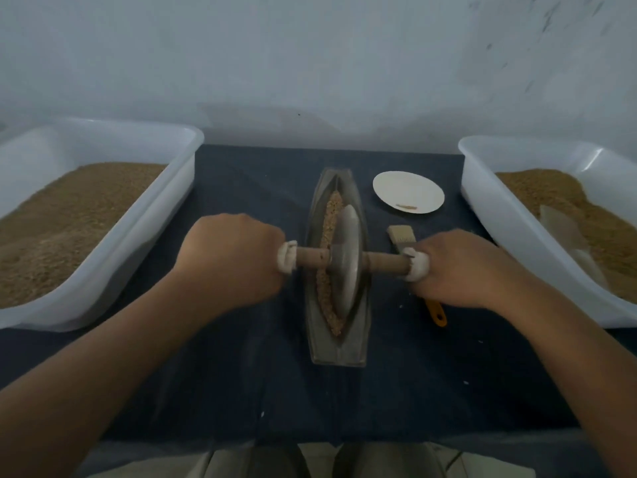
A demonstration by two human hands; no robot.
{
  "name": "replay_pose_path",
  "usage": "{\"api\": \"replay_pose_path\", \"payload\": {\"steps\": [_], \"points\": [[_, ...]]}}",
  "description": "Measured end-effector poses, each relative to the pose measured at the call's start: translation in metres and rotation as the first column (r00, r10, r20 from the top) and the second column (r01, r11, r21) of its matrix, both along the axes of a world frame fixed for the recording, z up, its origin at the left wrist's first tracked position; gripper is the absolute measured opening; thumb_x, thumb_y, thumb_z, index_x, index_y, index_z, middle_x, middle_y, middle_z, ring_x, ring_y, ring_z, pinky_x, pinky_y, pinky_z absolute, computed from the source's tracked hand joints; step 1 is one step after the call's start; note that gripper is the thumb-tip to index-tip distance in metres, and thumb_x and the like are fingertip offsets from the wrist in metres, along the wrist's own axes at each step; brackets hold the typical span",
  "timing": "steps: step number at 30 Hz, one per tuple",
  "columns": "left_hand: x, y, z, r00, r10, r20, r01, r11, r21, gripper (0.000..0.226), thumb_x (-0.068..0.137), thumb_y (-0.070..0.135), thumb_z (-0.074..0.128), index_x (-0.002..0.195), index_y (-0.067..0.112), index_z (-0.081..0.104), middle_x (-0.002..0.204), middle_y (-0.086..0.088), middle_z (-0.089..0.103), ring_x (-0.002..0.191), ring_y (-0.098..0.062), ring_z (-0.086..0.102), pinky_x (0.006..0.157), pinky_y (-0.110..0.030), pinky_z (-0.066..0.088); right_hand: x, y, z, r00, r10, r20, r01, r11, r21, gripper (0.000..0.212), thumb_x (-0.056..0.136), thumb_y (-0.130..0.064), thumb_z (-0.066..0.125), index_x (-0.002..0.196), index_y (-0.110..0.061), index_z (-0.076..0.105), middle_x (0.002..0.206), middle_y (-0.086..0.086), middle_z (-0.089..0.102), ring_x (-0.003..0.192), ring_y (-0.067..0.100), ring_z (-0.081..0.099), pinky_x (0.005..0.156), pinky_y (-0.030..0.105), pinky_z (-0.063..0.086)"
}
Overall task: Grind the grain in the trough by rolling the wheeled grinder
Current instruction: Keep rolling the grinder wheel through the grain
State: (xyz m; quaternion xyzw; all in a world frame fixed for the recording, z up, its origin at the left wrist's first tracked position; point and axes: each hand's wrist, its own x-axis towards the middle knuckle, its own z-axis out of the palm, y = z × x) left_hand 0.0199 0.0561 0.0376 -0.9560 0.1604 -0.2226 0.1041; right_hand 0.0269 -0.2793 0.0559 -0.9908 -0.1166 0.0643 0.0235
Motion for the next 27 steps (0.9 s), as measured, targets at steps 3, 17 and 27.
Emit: {"api": "replay_pose_path", "payload": {"steps": [3, 17, 27], "points": [[0.03, -0.007, 0.001, 0.988, 0.054, -0.142, -0.061, 0.997, -0.043, 0.034, 0.082, 0.051, 0.051, 0.058, 0.027, 0.051, 0.053, 0.011, 0.05, 0.046, -0.013, 0.047, 0.047, -0.023, 0.029, 0.025, 0.009, -0.006, 0.993, -0.045, 0.112, 0.05, 0.998, -0.041, 0.03, 0.072, -0.061, 0.054, 0.069, -0.032, 0.062, 0.062, -0.009, 0.062, 0.059, 0.008, 0.059, 0.052, 0.032, 0.045], [0.004, 0.002, -0.006, 0.998, -0.002, 0.057, 0.005, 0.999, -0.048, 0.047, 0.078, 0.052, 0.068, 0.052, 0.031, 0.035, 0.042, 0.014, 0.03, 0.034, -0.005, 0.026, 0.047, -0.015, 0.015, 0.004, 0.002, 0.003, 0.998, 0.009, 0.069, -0.008, 1.0, -0.008, 0.036, 0.062, -0.068, 0.053, 0.062, -0.033, 0.061, 0.056, -0.012, 0.06, 0.053, 0.003, 0.057, 0.048, 0.028, 0.039], [0.108, -0.026, 0.012, 0.973, 0.137, -0.186, -0.169, 0.971, -0.169, 0.04, 0.089, 0.058, 0.054, 0.067, 0.025, 0.058, 0.072, 0.005, 0.059, 0.063, -0.022, 0.053, 0.062, -0.032, 0.043, 0.091, 0.024, 0.002, 0.915, -0.099, 0.392, 0.134, 0.989, -0.063, 0.03, 0.089, -0.048, 0.062, 0.069, -0.028, 0.051, 0.066, -0.008, 0.051, 0.057, 0.01, 0.043, 0.051, 0.028, 0.031]]}}
